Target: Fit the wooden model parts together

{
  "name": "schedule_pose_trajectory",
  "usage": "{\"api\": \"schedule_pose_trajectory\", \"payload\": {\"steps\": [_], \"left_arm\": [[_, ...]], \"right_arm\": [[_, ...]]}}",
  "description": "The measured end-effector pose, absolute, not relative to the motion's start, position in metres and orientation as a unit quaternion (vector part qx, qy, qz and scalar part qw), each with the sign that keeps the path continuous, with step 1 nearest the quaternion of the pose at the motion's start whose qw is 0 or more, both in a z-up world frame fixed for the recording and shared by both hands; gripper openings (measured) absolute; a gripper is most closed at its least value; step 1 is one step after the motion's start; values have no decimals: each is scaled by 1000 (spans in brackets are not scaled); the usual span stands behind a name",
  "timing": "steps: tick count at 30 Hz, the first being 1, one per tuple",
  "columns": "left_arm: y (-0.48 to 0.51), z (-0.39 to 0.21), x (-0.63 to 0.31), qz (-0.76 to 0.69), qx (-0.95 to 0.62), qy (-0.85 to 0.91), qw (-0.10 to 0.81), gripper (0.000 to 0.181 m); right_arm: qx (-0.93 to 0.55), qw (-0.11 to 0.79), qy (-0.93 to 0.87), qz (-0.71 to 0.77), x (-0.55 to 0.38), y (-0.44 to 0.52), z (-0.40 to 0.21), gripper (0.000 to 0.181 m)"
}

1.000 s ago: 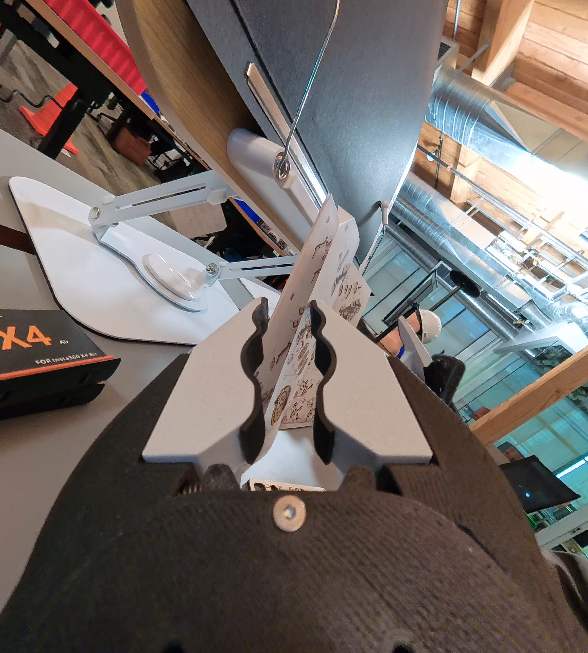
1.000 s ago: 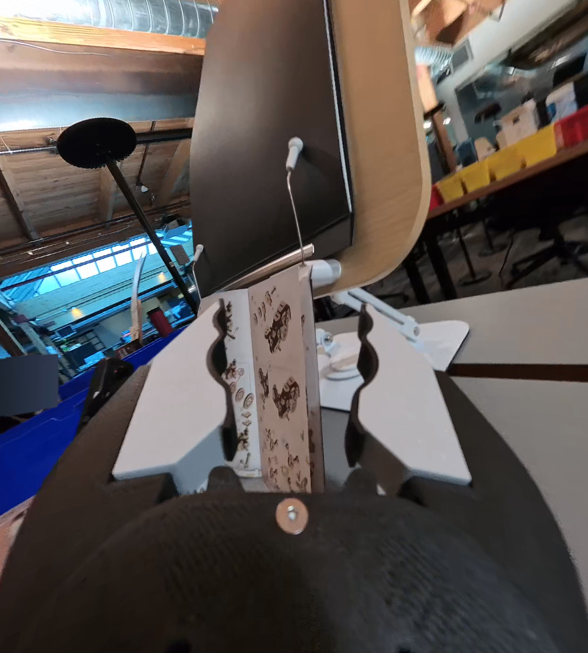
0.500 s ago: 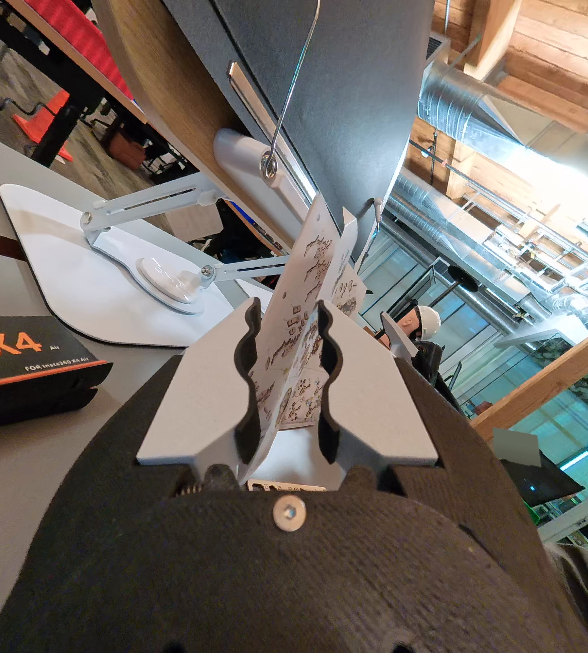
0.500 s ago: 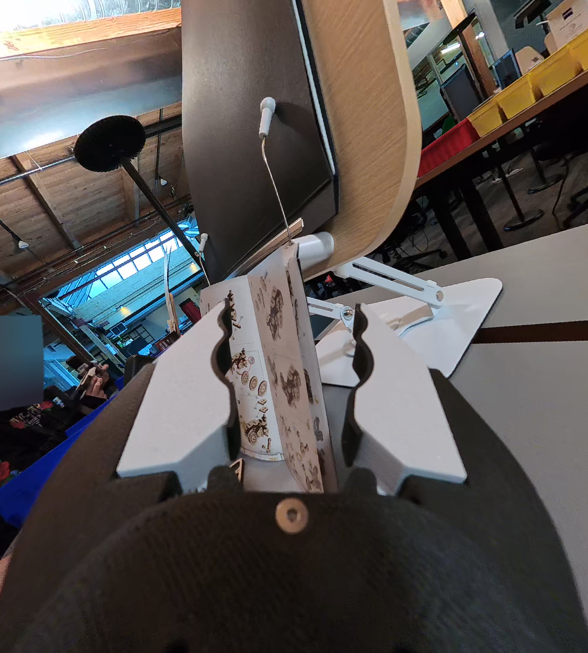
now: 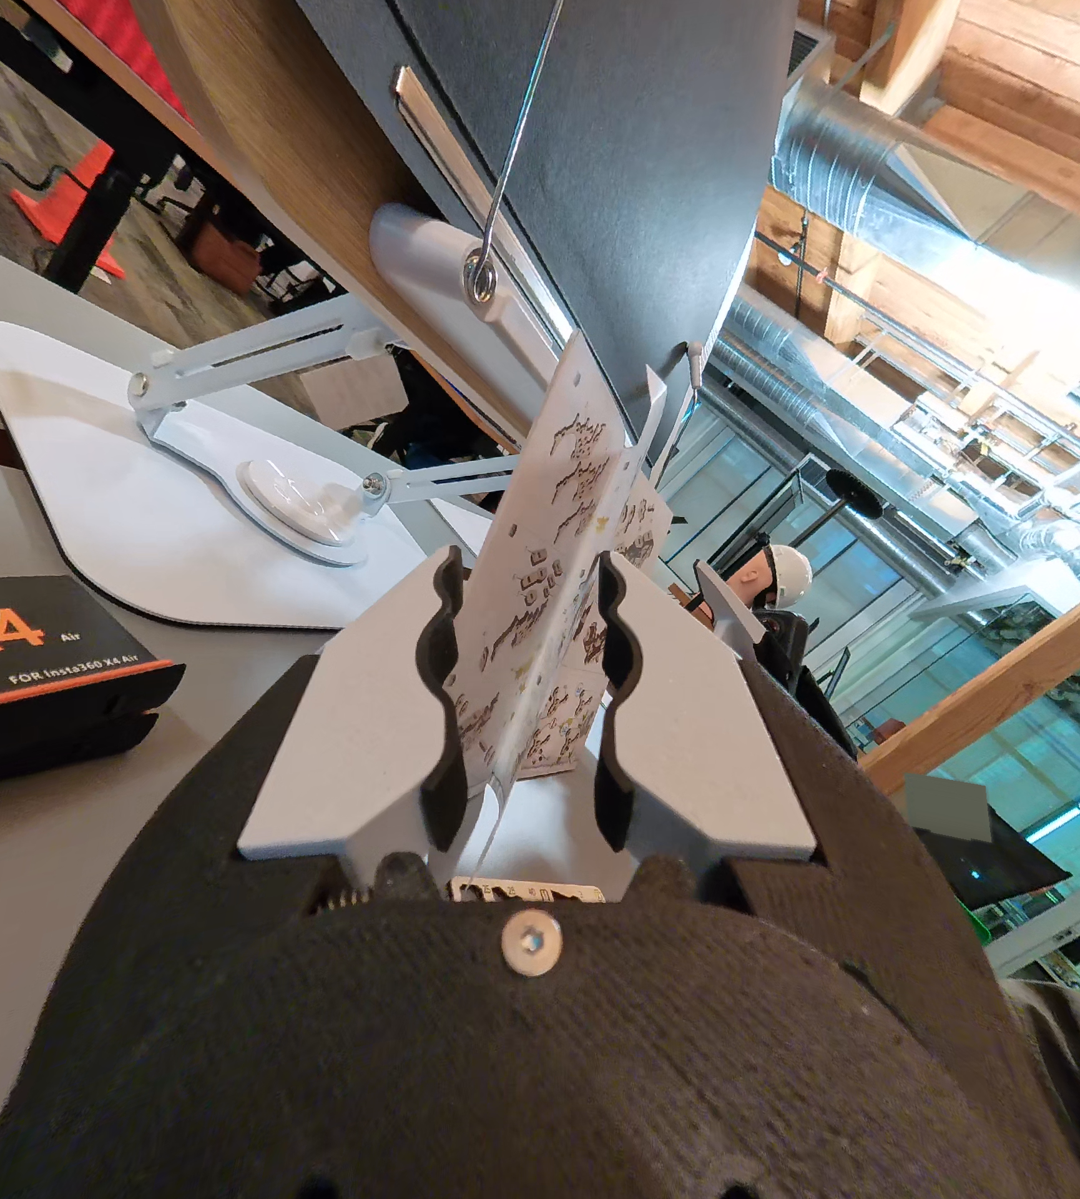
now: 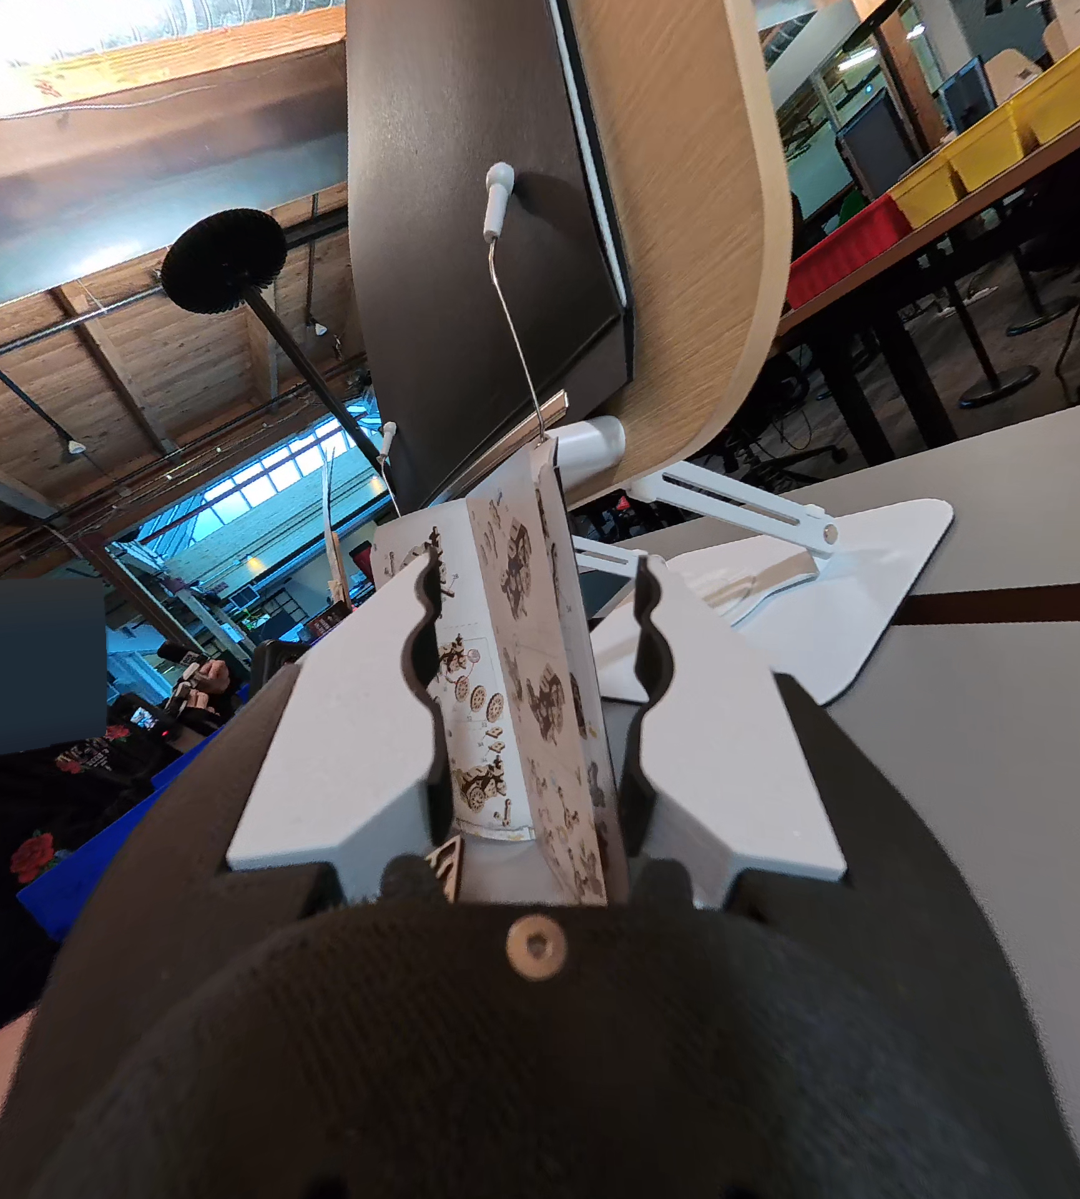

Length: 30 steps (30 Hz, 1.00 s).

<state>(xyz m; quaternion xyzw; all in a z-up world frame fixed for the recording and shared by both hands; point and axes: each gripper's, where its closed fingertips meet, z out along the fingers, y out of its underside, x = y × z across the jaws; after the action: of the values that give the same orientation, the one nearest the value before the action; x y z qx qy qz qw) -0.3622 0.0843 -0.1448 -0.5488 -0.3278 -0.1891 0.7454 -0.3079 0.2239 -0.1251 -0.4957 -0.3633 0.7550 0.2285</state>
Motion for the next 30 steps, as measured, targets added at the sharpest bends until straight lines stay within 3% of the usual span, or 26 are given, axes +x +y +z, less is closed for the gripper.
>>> {"api": "schedule_pose_trajectory", "payload": {"steps": [8,14,19,30], "left_arm": [[85,-145,-362,-189,-549,-329,745,40],[85,-146,-363,-191,-551,-331,742,39],[85,-146,-363,-192,-550,-331,742,37],[83,-143,-360,-200,-543,-320,750,9]], "right_arm": [[-491,221,-367,759,-307,221,-125,52],[-491,226,-369,756,-307,221,-125,31],[-490,230,-370,755,-307,220,-124,25],[-491,227,-369,755,-307,221,-125,20]]}}
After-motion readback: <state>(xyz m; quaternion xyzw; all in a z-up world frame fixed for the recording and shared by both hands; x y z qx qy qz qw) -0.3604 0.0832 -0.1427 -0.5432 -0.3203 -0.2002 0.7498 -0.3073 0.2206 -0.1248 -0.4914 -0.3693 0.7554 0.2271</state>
